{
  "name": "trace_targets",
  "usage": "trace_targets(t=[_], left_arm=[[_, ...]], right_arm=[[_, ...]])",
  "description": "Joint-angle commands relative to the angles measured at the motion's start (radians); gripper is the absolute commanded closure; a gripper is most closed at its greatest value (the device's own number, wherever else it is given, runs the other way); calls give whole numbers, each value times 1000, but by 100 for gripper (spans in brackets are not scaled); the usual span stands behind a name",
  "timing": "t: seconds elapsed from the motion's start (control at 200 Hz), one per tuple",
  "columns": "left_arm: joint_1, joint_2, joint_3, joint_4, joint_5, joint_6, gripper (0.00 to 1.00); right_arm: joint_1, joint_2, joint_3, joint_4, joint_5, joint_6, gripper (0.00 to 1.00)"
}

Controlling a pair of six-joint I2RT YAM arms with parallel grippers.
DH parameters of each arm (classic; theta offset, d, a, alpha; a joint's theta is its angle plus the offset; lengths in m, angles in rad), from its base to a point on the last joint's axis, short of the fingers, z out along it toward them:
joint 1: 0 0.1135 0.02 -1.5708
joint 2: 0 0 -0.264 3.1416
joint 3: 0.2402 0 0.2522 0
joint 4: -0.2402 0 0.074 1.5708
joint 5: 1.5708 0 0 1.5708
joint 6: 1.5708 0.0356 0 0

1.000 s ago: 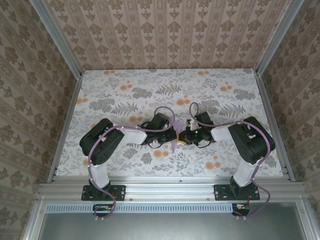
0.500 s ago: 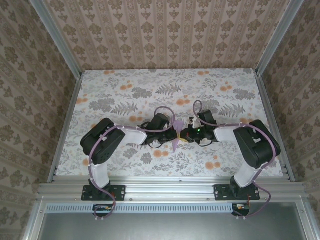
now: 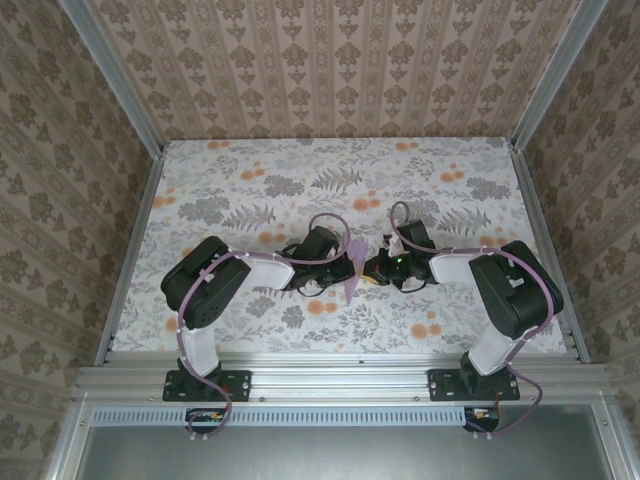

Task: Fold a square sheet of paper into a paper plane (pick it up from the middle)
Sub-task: Fold the wing for the fifth time at the center of the table.

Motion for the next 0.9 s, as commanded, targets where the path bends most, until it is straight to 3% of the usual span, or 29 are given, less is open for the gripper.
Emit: trace_targets(t=[0.0, 0.565, 0.895], left_arm=[[0, -3, 10, -60, 6, 15, 95], [-1, -55, 25, -56, 22, 6, 95], [-3, -11, 28, -18, 41, -14, 95]], right_arm=[[7, 32, -5, -19, 25, 25, 94], [30, 98, 29, 17, 24, 48, 95], [33, 99, 19, 28, 12, 48, 96]])
